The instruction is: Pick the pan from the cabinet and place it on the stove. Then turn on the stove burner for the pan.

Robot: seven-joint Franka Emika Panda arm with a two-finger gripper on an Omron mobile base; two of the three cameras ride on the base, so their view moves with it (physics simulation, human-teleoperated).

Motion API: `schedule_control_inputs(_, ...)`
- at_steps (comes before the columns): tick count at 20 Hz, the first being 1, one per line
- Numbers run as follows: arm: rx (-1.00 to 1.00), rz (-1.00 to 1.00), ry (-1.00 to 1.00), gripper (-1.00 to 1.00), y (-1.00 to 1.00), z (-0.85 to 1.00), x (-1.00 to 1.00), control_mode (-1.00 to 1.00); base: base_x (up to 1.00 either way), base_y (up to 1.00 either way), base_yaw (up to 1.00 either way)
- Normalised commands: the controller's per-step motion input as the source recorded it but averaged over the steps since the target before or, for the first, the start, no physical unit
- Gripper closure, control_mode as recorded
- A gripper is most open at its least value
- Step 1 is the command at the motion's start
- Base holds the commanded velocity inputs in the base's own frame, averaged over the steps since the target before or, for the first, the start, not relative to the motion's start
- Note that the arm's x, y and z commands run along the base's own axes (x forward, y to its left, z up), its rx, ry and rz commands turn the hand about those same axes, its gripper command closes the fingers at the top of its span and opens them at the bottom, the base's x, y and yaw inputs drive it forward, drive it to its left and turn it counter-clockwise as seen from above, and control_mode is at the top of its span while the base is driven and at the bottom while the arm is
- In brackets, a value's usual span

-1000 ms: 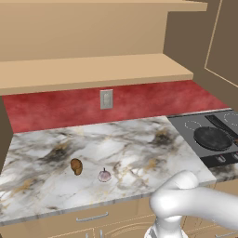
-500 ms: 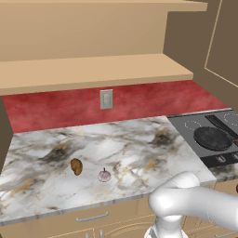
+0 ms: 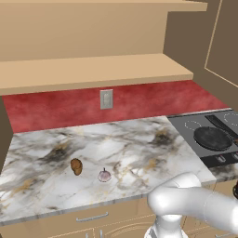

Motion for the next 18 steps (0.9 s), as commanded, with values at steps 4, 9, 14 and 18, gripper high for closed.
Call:
schedule_control_inputs(4, -0.08, 0.33, -0.02, -1.0, 0.22, 0.0, -0.02, -1.0, 0.0, 0.0, 0.0)
schedule_control_inputs(9, -0.13, 0.17, 0.04, -1.0, 0.17, 0.0, -0.05, -1.0, 0.0, 0.0, 0.0)
schedule_control_inputs(14, -0.14, 0.13, 0.08, -1.0, 0.15, -0.01, -0.12, -1.0, 0.0, 0.0, 0.0)
schedule_control_inputs(18, -0.03, 0.11, 0.01, -1.0, 0.12, -0.01, -0.12, -1.0, 0.0, 0.0, 0.0)
